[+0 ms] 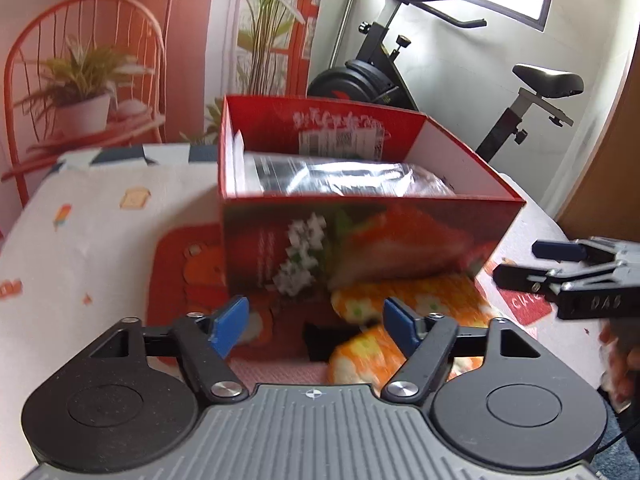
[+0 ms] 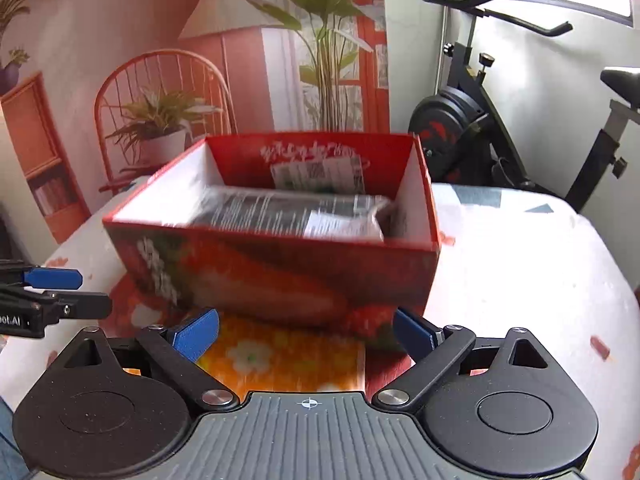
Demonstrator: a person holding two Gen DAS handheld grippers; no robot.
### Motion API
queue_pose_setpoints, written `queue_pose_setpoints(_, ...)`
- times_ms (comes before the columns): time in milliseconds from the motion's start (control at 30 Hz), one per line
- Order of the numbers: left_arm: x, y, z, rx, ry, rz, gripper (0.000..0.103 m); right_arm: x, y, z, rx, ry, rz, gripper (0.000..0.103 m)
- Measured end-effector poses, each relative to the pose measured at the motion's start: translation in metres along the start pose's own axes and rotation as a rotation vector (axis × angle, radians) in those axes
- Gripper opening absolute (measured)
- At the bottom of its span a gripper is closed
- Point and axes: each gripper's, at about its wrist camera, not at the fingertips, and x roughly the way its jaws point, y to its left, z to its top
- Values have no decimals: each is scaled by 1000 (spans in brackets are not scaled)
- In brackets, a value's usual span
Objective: Organize soft objects
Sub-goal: 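Move the right gripper to the orange floral quilted cloth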
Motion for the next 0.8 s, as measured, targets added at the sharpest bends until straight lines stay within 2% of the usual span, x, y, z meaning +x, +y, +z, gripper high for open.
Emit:
queue_pose_setpoints(33,1,-1,-7,-16,4,2,63,2,1,-9,3,6,-3,91)
queue_pose_setpoints(100,4,-4,-18,-45,10,10,55,7,3,-27,12,16,-23,89)
queue_pose_setpoints(233,5,-5,-36,-103,-2,-23,53,11,6,-56,65,2,-55,88)
queue_pose_setpoints(467,11,-14,-55,-100,21,-38,53,16,6,-90,108,1,-57,87)
queue_pose_setpoints(600,15,-9,-65,-136,19,-88,50,14,2,-100,122,-11,-46,87)
queue_pose_setpoints(800,18,-6,-71,-153,19,-97,47,17,-2,-112,130,-36,-31,87)
